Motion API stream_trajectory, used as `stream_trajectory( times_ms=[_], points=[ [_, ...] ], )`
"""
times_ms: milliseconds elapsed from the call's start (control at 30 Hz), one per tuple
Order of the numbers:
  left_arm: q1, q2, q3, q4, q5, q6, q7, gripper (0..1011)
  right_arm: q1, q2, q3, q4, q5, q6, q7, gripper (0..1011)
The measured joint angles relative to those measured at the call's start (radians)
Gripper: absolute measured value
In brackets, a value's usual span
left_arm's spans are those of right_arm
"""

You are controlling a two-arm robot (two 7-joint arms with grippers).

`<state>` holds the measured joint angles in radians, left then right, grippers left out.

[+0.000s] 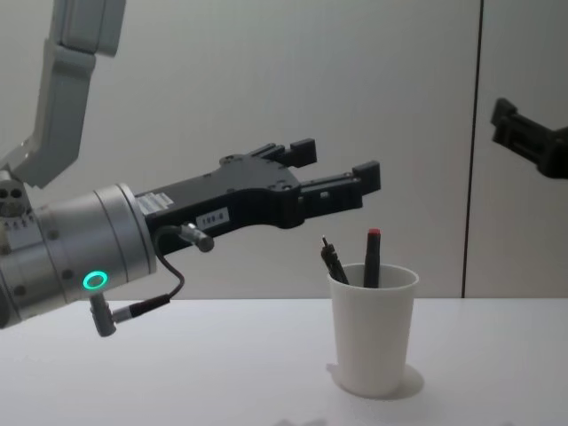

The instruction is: Place the pen into the pen holder.

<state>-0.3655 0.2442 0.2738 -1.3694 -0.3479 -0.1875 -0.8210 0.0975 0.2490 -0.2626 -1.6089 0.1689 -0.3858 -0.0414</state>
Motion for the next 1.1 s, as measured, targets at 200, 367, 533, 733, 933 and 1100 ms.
stream_trajectory(
  times_ms=[200, 367, 533, 733, 933, 1100],
  points=[
    [0.0, 0.0, 0.0, 0.0, 0.0, 0.0, 0.0, 1000, -0.04, 0.011, 0.002, -0.039, -0.006, 0.011, -0.041, 1001],
    [0.0, 0.0, 0.0, 0.0, 0.0, 0.0, 0.0, 1000, -0.059, 0.017, 0.003, -0.058, -0.009, 0.015, -0.06, 1001],
    [0.0, 0.0, 0.0, 0.0, 0.0, 0.0, 0.002, 1000, -0.06, 0.017, 0.004, -0.059, -0.009, 0.017, -0.061, 1001],
    [0.005, 0.005, 0.007, -0.01, 0.005, 0.007, 0.032, 1000, -0.064, 0.024, 0.006, -0.067, 0.0, 0.05, -0.049, 1001],
    [0.014, 0.015, 0.02, -0.028, 0.016, 0.022, 0.091, 1000, -0.072, 0.034, 0.011, -0.081, 0.02, 0.109, -0.023, 1001],
    [0.027, 0.029, 0.038, -0.054, 0.03, 0.042, 0.17, 1000, -0.082, 0.048, 0.018, -0.101, 0.045, 0.19, 0.012, 1001]
  ],
)
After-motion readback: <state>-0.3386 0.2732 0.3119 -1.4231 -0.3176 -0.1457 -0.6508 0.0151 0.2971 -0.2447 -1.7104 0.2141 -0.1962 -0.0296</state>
